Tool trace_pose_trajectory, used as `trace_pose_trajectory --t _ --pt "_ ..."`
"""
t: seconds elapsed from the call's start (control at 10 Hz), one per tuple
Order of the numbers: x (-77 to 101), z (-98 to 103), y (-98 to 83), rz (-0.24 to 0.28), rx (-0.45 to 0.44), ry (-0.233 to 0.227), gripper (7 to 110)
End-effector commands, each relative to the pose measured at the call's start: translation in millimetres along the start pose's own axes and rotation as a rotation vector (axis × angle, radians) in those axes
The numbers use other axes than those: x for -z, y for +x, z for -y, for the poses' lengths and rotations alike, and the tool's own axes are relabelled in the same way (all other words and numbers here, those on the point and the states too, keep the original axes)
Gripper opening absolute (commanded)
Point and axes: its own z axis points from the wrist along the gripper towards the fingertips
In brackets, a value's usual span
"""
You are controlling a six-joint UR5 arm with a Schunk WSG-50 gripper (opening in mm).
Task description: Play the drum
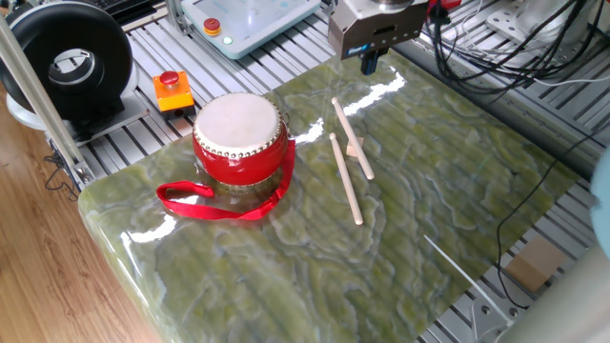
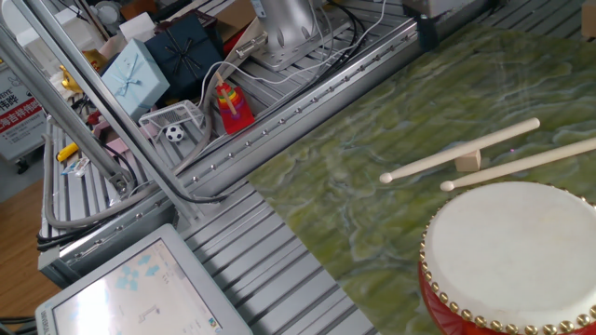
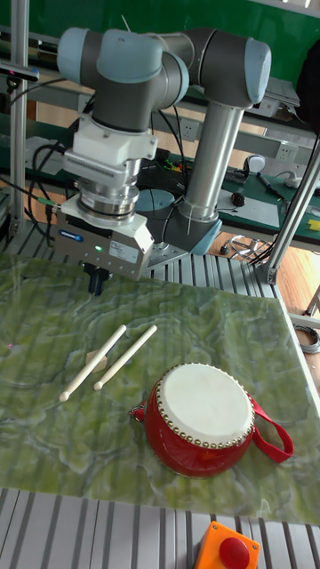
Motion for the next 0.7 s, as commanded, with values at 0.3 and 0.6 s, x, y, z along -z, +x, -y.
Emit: trace_pose_trajectory --t 0.3,0.6 --pt "-8.6 -17 19.1 -0.06 -0.004 -0.075 7" --pt "-25.7 -9 38.8 -0.063 0.03 -0.063 7"
